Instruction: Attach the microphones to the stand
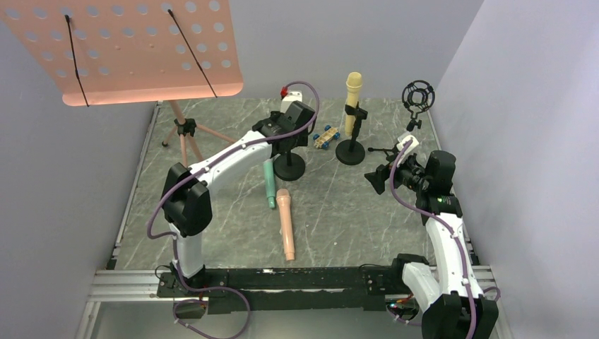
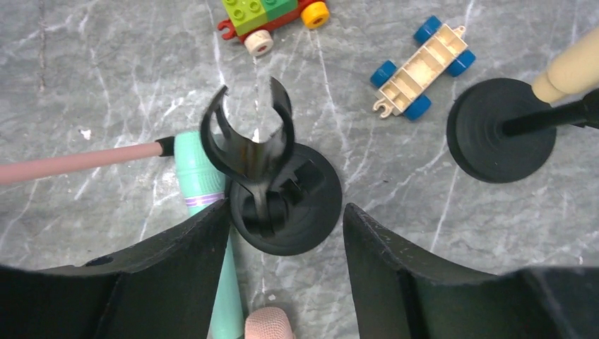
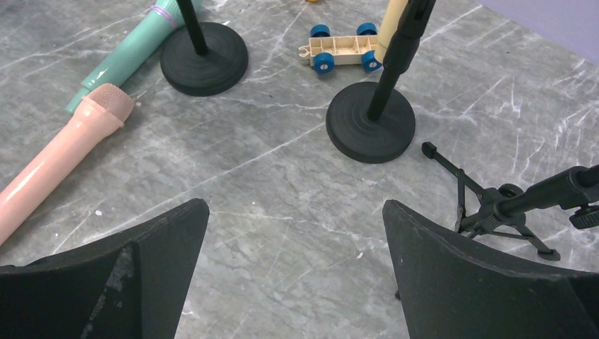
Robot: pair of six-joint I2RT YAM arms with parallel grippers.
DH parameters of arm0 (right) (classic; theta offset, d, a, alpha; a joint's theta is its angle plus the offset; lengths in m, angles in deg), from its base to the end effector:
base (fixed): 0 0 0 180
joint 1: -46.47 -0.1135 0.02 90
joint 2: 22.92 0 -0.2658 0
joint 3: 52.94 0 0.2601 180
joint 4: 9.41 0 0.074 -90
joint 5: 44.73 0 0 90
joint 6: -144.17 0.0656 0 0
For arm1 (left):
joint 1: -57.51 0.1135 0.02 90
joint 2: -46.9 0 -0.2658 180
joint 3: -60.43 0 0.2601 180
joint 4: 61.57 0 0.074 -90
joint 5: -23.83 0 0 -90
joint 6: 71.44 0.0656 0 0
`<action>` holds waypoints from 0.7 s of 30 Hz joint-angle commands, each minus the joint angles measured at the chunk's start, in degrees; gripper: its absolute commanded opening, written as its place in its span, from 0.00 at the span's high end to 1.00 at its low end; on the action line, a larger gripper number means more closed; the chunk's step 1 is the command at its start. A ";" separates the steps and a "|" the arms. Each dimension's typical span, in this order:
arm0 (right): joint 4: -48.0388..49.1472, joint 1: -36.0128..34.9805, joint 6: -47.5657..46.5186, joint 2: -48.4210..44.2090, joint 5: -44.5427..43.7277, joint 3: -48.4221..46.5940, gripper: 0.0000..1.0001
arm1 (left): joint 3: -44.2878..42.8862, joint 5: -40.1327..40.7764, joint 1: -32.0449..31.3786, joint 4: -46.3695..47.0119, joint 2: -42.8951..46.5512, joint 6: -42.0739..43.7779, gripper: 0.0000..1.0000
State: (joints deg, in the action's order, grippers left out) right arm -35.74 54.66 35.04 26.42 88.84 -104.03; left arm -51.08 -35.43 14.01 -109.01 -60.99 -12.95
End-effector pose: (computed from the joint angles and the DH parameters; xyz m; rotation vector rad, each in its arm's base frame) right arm 0.2215 0.0138 0.2725 -0.6458 1.7872 0.4357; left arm 0.3533 -0.2891 0.2926 -0.0266 2.2095 -0.0911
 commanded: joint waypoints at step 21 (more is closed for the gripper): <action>1.68 0.16 -0.77 -2.44 0.80 -0.83 0.00 | -7.83 2.14 1.73 -4.09 -4.31 1.24 0.56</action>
State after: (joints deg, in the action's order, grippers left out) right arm -35.74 54.66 34.80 25.13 88.84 -104.03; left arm -56.37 -34.77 15.60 -112.71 -64.71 -12.12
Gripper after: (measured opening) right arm 0.994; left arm 0.460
